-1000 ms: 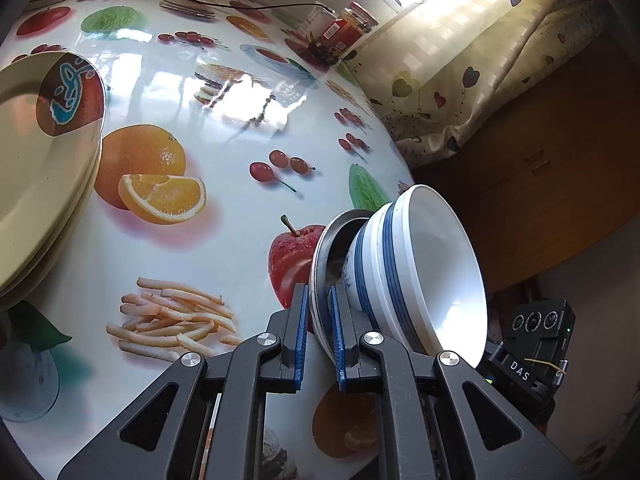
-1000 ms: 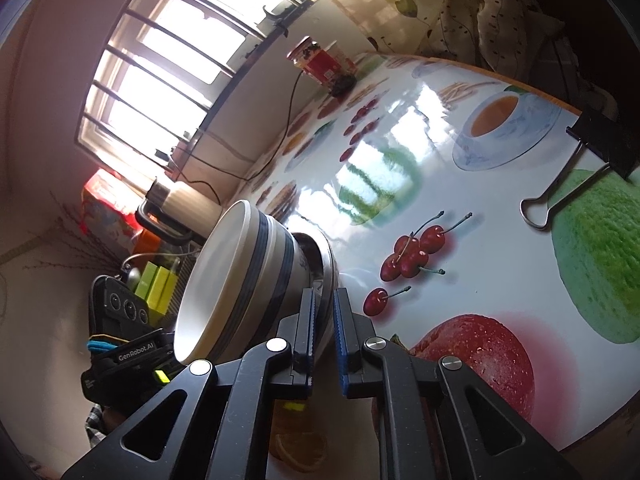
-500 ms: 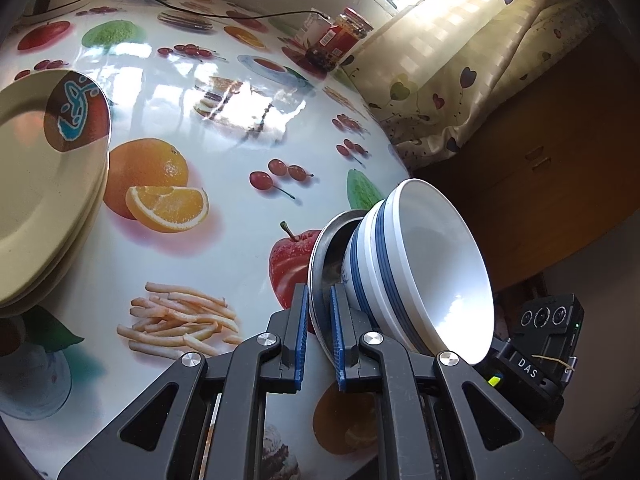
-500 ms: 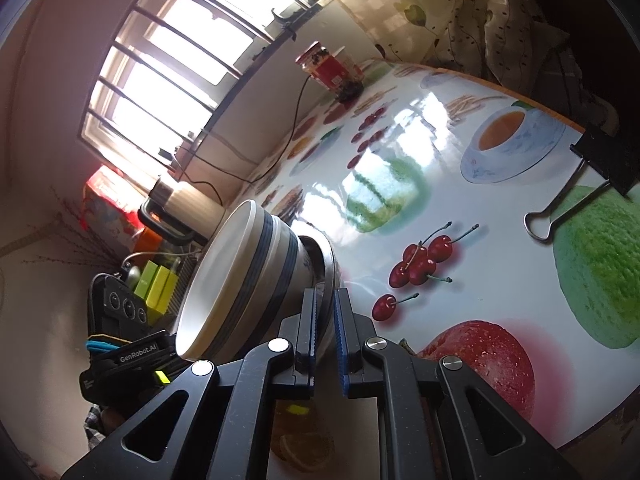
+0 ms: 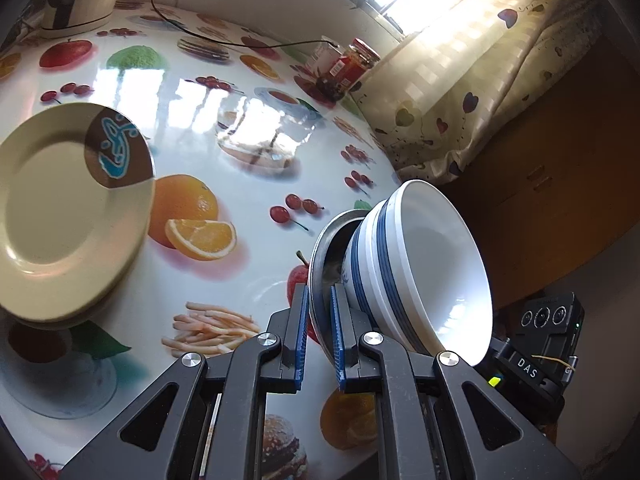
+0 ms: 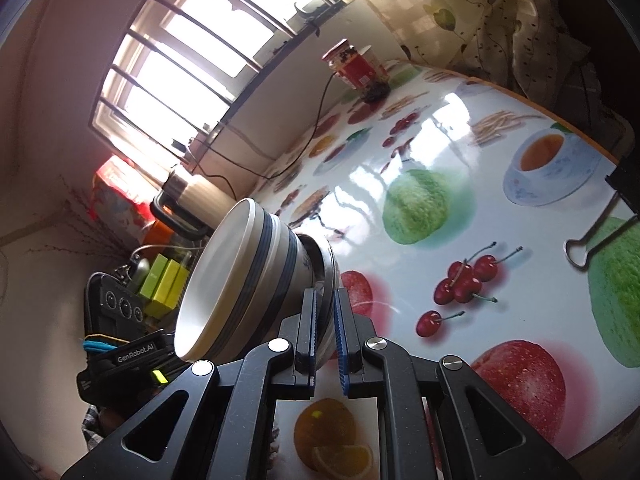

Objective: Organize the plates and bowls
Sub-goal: 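Lift the bowl stack with both grippers and carry it over the beige plates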

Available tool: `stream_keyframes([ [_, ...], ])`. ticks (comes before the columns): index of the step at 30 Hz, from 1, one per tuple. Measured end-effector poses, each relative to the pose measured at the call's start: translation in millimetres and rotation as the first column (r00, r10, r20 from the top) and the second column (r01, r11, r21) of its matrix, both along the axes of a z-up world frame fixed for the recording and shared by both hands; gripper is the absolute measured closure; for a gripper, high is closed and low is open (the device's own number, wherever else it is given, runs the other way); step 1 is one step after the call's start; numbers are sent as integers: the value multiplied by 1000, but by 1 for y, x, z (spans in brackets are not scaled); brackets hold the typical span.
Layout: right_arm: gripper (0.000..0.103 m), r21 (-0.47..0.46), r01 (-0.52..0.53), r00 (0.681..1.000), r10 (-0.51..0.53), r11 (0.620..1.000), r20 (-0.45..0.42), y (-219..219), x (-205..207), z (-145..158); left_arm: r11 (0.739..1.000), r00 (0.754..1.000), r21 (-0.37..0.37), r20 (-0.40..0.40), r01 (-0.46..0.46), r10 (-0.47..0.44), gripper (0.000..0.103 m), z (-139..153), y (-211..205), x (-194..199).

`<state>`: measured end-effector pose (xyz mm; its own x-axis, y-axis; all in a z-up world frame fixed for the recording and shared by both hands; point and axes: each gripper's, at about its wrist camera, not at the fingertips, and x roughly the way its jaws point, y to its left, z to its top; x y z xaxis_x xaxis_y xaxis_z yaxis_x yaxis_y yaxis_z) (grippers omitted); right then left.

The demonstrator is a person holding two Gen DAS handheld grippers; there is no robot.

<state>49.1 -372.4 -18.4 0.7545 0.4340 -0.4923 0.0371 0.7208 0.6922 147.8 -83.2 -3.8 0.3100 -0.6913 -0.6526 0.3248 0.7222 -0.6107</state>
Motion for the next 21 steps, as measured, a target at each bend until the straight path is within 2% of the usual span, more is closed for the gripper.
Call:
stream_keyframes([
  [21, 93, -12, -134, 991, 134, 991, 8, 57, 58, 20, 990, 990, 17, 10, -141, 141, 93, 19, 66, 18],
])
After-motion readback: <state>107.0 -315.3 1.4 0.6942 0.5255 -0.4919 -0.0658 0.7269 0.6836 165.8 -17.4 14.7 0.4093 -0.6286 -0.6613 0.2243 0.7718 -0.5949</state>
